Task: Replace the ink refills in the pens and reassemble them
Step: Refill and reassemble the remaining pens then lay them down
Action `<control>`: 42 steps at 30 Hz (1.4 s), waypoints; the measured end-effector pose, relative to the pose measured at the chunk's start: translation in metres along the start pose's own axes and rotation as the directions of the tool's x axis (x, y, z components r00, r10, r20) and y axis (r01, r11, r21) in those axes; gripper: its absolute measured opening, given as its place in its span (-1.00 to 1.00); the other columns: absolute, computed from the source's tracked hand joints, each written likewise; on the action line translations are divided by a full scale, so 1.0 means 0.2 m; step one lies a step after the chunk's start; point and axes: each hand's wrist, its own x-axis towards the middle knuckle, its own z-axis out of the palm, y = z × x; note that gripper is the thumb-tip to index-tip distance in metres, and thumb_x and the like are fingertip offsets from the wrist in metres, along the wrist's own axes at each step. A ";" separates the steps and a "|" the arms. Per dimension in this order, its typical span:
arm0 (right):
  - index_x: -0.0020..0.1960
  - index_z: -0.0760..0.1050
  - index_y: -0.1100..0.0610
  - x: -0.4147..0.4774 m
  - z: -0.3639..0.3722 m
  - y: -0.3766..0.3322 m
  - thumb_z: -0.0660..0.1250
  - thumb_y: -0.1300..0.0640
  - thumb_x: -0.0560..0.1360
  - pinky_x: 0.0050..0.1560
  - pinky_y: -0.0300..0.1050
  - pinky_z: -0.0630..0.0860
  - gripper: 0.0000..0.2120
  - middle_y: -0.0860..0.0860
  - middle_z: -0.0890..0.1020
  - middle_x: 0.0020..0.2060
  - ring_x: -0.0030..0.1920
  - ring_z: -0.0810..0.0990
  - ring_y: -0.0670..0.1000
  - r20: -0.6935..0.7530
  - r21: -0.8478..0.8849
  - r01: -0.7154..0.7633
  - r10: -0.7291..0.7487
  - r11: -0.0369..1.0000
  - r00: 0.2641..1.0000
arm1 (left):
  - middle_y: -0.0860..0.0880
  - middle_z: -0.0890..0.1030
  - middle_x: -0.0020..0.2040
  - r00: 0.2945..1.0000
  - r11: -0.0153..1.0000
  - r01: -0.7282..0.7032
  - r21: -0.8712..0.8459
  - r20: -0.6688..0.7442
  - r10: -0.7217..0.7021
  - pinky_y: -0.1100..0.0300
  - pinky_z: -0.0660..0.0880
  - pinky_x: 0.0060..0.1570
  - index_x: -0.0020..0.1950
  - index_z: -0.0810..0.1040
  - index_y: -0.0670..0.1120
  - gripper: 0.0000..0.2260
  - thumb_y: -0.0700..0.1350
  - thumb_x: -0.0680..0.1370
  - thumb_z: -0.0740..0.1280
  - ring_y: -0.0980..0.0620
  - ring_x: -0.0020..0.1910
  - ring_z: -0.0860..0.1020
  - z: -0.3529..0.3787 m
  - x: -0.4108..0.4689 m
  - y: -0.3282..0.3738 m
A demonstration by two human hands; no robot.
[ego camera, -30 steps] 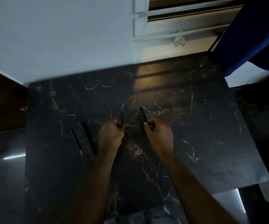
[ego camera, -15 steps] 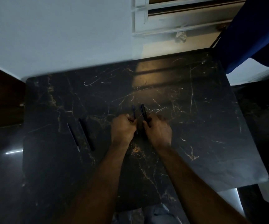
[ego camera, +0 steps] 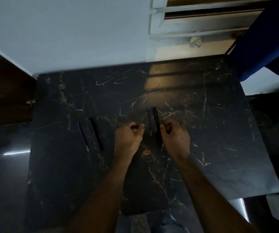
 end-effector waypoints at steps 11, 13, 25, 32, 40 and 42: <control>0.00 0.61 0.08 -0.20 0.24 -0.58 0.42 0.13 0.59 -0.12 0.00 0.64 -0.97 -0.01 0.66 -0.12 -0.14 0.65 -0.01 -0.017 0.170 0.185 -0.185 0.968 0.983 | 0.04 0.72 -0.21 0.964 0.962 0.119 -0.247 -0.205 -0.172 0.35 0.57 -0.43 0.06 0.72 -0.08 -0.91 -0.09 0.68 0.44 0.24 -0.35 0.66 -0.80 -0.11 -0.38; -0.03 0.60 0.08 -0.23 0.33 -0.69 0.42 0.12 0.59 -0.16 0.03 0.63 -0.96 -0.01 0.66 -0.16 -0.18 0.63 0.00 0.015 0.135 0.238 -0.242 0.962 0.970 | 0.01 0.72 -0.16 0.968 0.969 0.134 -0.207 -0.184 -0.173 0.39 0.54 -0.42 0.11 0.70 -0.09 -0.89 -0.08 0.69 0.42 0.20 -0.31 0.66 -0.93 -0.05 -0.42; 0.22 0.50 0.06 -0.13 0.77 -0.93 0.36 -0.07 0.62 -0.07 -0.06 0.43 -0.73 0.04 0.58 0.15 0.12 0.58 0.11 0.188 -0.146 0.226 -0.197 0.963 0.962 | 0.01 0.71 -0.19 0.982 0.964 0.119 -0.239 -0.114 -0.149 0.41 0.52 -0.45 0.06 0.70 -0.06 -0.89 -0.06 0.68 0.42 0.28 -0.37 0.61 -1.06 0.17 -0.49; 0.07 0.54 0.00 -0.12 0.62 -0.94 0.42 -0.01 0.59 -0.11 -0.09 0.55 -0.87 -0.09 0.61 -0.07 -0.07 0.60 -0.06 0.182 0.050 0.209 -0.215 0.977 0.960 | 0.02 0.75 -0.17 0.986 0.878 0.166 -0.449 0.079 -0.146 0.24 0.60 -0.40 0.12 0.73 0.02 -0.91 -0.04 0.63 0.51 0.12 -0.27 0.68 -1.05 0.28 -0.42; -0.03 0.65 0.24 -0.12 -0.03 -1.10 0.52 0.18 0.51 -0.42 -0.09 0.52 -0.87 0.11 0.67 -0.26 -0.38 0.59 0.07 -0.007 0.869 0.143 -0.277 0.474 0.961 | -0.07 0.76 -0.19 0.918 0.629 -0.095 -0.771 0.177 0.356 0.23 0.62 -0.43 0.05 0.79 0.01 -0.92 -0.07 0.57 0.56 0.05 -0.31 0.72 -1.12 0.23 0.00; 0.00 0.67 0.20 -0.14 -0.13 -1.14 0.53 0.13 0.49 -0.43 -0.15 0.49 -0.84 0.12 0.66 -0.27 -0.36 0.60 0.04 0.055 0.983 -0.015 -0.220 0.182 0.974 | -0.05 0.76 -0.16 0.869 0.546 -0.189 -0.816 0.121 0.480 0.23 0.62 -0.40 0.09 0.78 0.01 -0.89 -0.12 0.59 0.51 0.04 -0.30 0.73 -1.14 0.20 0.10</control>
